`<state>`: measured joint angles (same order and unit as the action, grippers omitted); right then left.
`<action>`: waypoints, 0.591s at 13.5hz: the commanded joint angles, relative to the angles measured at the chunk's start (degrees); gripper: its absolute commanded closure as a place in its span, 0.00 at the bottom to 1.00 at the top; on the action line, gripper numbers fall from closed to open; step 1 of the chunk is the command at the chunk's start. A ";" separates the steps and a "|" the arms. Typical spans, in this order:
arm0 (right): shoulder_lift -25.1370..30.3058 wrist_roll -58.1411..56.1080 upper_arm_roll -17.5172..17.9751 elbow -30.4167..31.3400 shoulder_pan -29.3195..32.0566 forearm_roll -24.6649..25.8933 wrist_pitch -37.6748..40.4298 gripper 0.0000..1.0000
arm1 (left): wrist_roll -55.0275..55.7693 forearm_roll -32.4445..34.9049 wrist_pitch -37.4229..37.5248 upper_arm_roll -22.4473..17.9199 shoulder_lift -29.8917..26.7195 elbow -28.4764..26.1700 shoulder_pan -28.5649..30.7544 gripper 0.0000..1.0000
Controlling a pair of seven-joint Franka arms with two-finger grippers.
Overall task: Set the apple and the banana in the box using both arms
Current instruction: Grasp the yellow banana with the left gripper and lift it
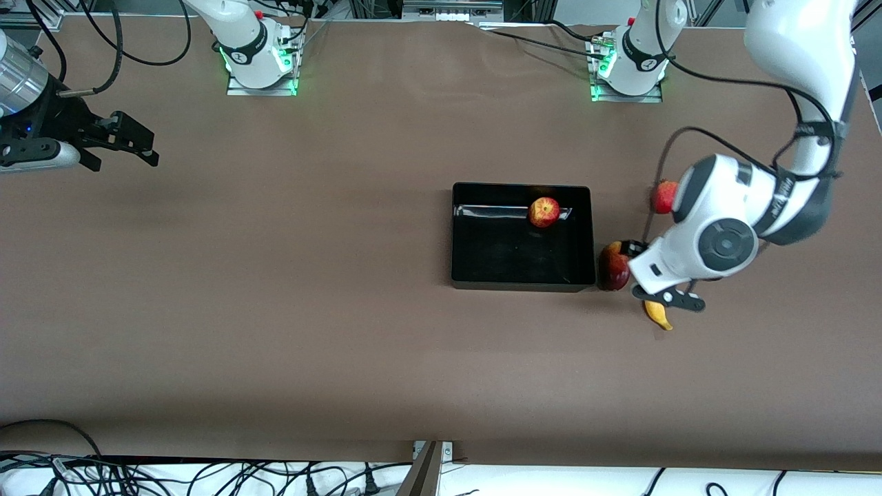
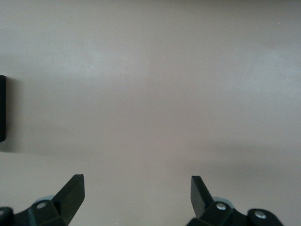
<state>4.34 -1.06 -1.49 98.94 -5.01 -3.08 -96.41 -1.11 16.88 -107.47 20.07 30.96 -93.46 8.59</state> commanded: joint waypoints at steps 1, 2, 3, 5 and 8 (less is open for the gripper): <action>-0.38 -0.25 0.52 -1.21 0.70 0.09 0.43 0.00 | -12.74 2.01 -7.64 0.50 4.10 -1.72 3.71 0.00; -0.38 -0.25 0.52 -1.21 0.70 0.09 0.34 0.00 | -15.57 3.06 -11.15 0.32 4.37 -3.64 4.33 0.00; -0.38 -0.25 0.52 -1.21 0.70 0.09 0.34 0.00 | -16.72 4.81 -14.67 0.32 4.90 -5.75 5.47 0.00; -0.38 -0.25 0.52 -1.29 0.70 0.09 0.34 0.00 | -16.74 5.97 -21.88 0.32 4.99 -10.67 7.23 0.00; -0.38 -0.25 0.52 -1.29 0.70 0.09 0.17 0.00 | -16.74 6.06 -24.02 0.41 5.00 -13.32 9.17 0.57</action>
<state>4.31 -1.06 -1.49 98.79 -5.01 -3.08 -96.43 -16.64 21.71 -130.55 19.79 37.65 -104.51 16.41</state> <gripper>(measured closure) 0.000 0.084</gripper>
